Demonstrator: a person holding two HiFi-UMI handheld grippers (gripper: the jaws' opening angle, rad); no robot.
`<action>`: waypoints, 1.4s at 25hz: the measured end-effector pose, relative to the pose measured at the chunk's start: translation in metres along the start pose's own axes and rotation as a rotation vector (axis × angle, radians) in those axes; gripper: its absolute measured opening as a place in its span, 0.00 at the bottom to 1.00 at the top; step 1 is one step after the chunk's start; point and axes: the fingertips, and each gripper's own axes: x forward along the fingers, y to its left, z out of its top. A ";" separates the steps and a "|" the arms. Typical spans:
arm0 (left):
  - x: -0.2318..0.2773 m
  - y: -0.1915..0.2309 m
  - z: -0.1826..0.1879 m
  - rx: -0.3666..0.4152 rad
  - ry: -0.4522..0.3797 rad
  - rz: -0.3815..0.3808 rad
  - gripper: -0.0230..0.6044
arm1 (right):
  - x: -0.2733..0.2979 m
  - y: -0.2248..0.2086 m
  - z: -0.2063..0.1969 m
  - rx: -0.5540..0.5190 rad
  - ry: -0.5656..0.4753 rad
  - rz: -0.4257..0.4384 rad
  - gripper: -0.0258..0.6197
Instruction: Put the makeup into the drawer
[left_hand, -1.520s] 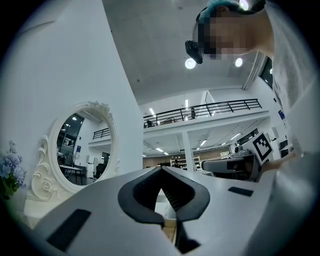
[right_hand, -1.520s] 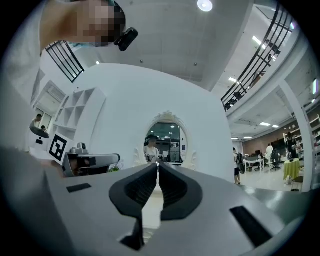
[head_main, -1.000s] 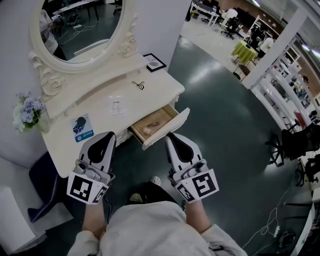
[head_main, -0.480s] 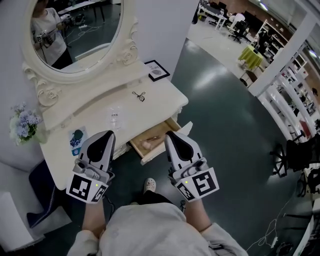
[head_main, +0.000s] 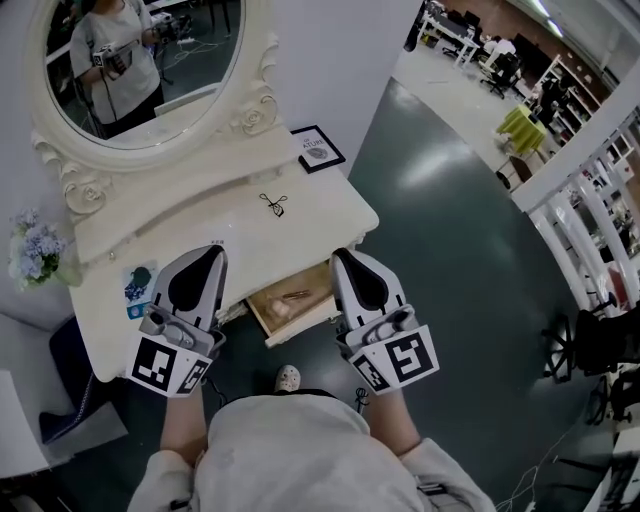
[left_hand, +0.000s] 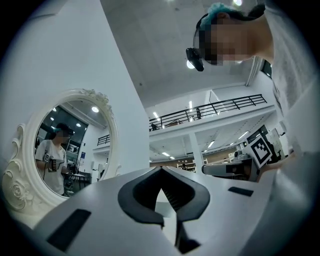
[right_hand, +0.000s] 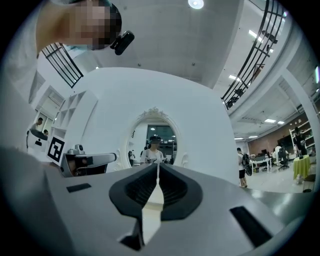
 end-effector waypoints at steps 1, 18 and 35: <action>0.005 -0.001 -0.001 0.002 -0.003 0.007 0.05 | 0.002 -0.006 -0.002 0.002 0.001 0.007 0.08; 0.051 0.027 -0.033 0.007 0.059 0.015 0.05 | 0.060 -0.048 -0.040 0.072 0.060 0.039 0.08; 0.108 0.088 -0.072 -0.054 0.075 -0.144 0.05 | 0.153 -0.088 -0.101 0.113 0.290 -0.074 0.08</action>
